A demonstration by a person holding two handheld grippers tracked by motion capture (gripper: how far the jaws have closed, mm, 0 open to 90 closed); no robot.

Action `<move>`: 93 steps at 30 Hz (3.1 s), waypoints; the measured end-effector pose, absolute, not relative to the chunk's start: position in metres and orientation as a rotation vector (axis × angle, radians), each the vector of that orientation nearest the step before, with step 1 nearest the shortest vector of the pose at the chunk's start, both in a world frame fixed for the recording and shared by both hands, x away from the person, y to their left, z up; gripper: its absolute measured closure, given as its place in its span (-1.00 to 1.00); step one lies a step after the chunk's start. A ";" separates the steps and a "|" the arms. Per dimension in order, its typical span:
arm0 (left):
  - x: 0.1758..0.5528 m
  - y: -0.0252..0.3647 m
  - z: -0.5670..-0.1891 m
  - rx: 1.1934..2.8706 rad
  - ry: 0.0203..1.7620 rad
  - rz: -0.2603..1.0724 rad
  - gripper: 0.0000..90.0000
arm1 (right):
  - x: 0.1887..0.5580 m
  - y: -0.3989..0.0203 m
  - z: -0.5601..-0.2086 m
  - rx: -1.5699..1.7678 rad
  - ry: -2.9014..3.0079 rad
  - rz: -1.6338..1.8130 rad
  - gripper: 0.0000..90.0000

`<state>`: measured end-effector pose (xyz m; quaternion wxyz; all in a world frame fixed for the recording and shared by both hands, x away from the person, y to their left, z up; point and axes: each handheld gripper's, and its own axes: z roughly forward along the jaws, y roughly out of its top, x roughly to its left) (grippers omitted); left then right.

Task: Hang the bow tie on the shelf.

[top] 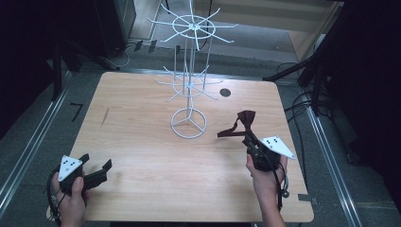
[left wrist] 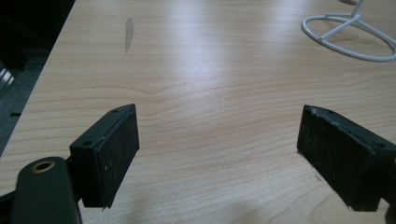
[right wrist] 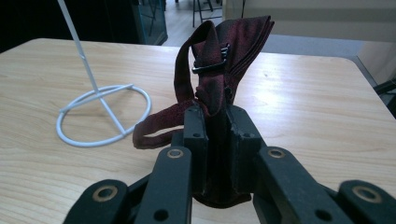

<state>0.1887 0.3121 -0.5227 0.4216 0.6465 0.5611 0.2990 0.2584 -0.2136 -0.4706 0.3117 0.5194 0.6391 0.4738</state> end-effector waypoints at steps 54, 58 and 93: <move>0.189 0.313 -0.523 1.620 1.403 0.739 -0.69 | 0.257 -0.169 -0.409 1.196 1.663 1.398 0.81; 0.189 0.312 -0.523 1.620 1.403 0.739 -0.69 | 0.257 -0.167 -0.404 1.190 1.653 1.418 0.80; 0.189 0.313 -0.523 1.622 1.404 0.733 -0.69 | 0.311 -0.128 -0.441 1.338 1.824 1.337 0.80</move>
